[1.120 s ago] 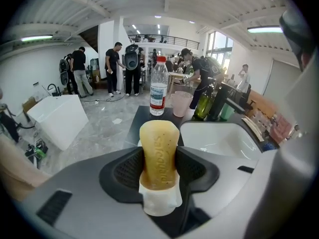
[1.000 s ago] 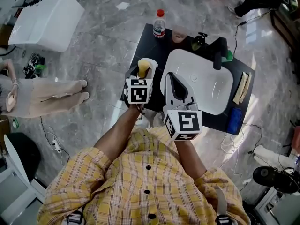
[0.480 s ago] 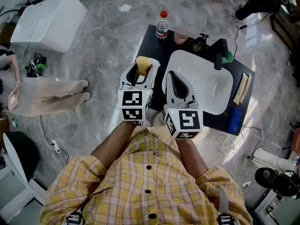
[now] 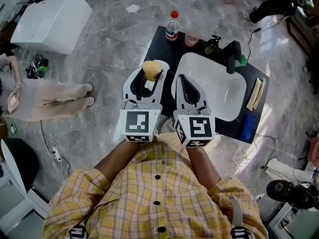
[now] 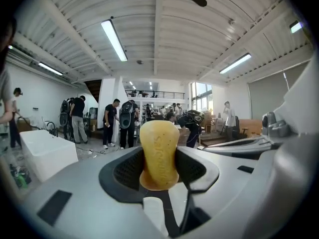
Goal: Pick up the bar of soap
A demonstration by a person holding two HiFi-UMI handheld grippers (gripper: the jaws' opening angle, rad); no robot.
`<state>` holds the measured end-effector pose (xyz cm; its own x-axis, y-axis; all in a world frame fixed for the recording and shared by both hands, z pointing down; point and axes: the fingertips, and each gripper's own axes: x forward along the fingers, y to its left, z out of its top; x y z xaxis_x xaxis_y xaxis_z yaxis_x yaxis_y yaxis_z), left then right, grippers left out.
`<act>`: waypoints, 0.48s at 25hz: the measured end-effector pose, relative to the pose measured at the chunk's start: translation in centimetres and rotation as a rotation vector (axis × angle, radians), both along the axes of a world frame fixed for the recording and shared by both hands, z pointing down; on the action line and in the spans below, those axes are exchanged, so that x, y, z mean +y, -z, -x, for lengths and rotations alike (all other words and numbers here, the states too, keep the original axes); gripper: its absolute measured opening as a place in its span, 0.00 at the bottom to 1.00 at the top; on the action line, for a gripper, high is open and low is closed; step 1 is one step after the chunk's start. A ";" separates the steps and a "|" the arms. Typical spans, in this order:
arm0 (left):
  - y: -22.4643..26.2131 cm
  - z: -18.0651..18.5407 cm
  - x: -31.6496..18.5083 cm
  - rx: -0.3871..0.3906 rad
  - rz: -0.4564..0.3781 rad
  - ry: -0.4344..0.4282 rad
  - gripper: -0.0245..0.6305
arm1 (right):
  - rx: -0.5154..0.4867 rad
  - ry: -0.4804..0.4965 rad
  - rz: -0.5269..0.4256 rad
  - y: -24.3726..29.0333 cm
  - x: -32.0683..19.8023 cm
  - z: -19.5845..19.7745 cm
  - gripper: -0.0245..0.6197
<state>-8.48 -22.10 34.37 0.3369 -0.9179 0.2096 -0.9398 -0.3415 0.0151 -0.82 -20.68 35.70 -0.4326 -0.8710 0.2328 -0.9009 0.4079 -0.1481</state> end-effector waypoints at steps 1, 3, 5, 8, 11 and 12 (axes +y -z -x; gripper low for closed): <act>0.4 0.0 0.2 0.003 -0.013 0.002 0.34 | 0.000 0.001 -0.005 0.1 0.1 0.0 0.07; 1.1 -0.1 0.7 -0.001 -0.037 -0.005 0.34 | -0.001 0.001 -0.016 0.4 0.2 0.1 0.07; 1.3 -0.3 1.1 -0.003 -0.049 -0.017 0.34 | -0.001 0.002 -0.035 0.9 0.4 0.2 0.07; 1.5 -0.3 1.4 -0.001 -0.060 -0.024 0.35 | -0.003 0.012 -0.071 1.6 0.7 0.4 0.07; 2.9 -0.5 1.5 0.029 -0.131 -0.019 0.35 | -0.010 0.013 -0.087 2.0 1.0 0.5 0.07; 3.4 -0.5 1.5 0.041 -0.154 -0.017 0.35 | -0.012 0.014 -0.089 2.1 1.0 0.5 0.07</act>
